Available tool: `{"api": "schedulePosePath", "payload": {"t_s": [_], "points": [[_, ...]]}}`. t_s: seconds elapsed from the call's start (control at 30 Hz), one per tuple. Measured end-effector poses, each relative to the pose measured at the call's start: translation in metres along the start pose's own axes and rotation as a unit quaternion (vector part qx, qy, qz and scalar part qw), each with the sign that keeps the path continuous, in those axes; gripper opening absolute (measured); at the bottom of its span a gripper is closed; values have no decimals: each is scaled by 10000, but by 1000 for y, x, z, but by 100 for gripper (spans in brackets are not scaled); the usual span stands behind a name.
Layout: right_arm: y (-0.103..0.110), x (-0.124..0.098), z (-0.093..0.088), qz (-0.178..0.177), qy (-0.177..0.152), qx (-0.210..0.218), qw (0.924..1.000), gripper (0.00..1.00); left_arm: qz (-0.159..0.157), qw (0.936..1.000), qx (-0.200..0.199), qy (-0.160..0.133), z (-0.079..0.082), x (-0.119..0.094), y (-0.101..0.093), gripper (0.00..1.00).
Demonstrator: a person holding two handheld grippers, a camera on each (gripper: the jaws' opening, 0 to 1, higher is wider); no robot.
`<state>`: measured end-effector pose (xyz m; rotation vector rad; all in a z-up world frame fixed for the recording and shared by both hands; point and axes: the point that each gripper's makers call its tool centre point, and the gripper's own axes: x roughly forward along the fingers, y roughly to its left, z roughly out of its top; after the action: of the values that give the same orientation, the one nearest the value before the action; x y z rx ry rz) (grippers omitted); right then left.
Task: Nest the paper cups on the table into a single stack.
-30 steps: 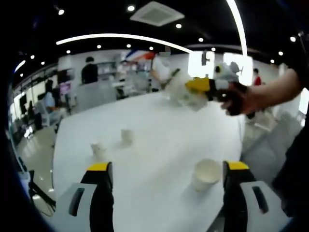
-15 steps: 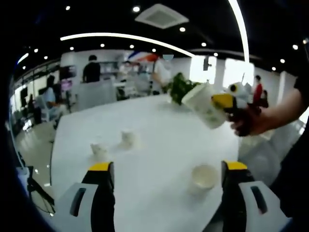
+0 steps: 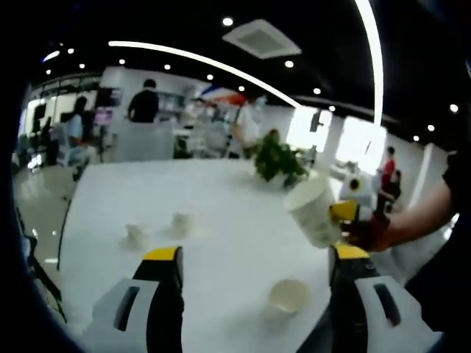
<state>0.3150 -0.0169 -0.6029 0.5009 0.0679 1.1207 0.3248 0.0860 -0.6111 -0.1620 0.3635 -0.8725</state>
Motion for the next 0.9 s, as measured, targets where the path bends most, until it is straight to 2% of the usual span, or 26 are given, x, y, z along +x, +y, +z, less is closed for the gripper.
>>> {"api": "schedulePosePath", "payload": {"t_s": [0.07,0.43,0.9], "points": [[1,0,-3,25,15,-8,10000,33,-15,10000,-38,8,3,0,0,75],[7,1,-1,153,-13,-30,9999,33,-32,10000,58,-7,7,1,-2,75],[12,1,-1,324,-129,-66,9994,33,-28,9999,108,53,3,1,-1,74]]}}
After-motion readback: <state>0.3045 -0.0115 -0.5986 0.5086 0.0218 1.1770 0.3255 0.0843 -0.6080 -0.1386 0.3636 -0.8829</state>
